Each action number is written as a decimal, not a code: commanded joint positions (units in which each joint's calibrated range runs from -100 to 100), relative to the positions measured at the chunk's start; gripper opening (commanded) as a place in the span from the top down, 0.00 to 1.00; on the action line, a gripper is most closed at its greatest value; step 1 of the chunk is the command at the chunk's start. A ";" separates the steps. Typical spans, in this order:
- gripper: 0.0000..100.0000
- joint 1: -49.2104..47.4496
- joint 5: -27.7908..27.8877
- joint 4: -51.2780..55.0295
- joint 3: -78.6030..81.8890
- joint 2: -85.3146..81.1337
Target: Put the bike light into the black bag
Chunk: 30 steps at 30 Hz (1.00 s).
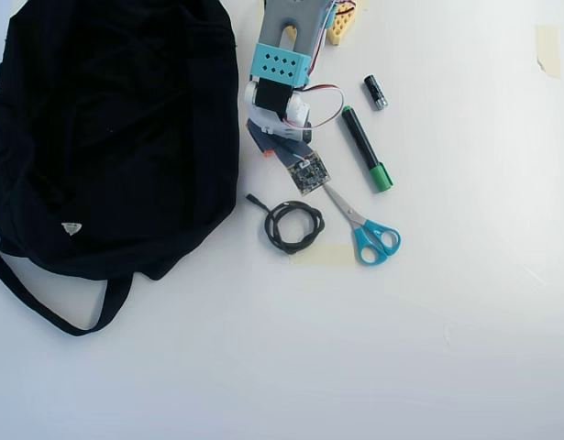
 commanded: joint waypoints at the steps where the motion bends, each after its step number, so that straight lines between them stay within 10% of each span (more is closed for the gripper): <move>1: 0.98 -1.14 -0.09 1.01 -2.65 -2.62; 30: 0.98 -3.53 -7.17 13.24 -9.03 -30.42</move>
